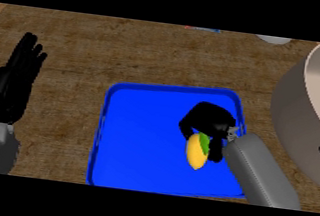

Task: Pick the lemon from the tray and place it in the pot

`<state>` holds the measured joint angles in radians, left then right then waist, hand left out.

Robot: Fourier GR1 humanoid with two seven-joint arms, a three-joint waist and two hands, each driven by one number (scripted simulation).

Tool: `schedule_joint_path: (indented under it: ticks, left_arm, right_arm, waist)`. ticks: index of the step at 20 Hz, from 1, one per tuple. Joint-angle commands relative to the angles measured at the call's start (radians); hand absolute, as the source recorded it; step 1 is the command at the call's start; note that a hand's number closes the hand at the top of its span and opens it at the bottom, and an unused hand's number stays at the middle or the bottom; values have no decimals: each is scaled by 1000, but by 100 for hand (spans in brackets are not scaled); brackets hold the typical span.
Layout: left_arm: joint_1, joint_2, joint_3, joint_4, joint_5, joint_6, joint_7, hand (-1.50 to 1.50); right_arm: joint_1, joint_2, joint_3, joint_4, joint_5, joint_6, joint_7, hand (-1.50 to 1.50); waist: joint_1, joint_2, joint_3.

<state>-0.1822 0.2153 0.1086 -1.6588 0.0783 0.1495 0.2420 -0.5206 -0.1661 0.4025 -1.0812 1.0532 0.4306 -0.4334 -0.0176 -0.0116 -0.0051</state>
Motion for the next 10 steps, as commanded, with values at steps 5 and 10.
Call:
schedule_joint_path:
  ticks: [5, 10]
  left_arm:
    - [27, -1, 26, 4, 1, 19, -3, 0]
    - [4, 4, 12, 15, 4, 0, 13, 0]
  right_arm:
    - [87, 161, -314, -21, -43, -163, 645, 150]
    - [37, 164, -268, -236, -125, -324, 932, 150]
  waist:
    - [-48, -7, 2]
    - [-11, -8, 4]
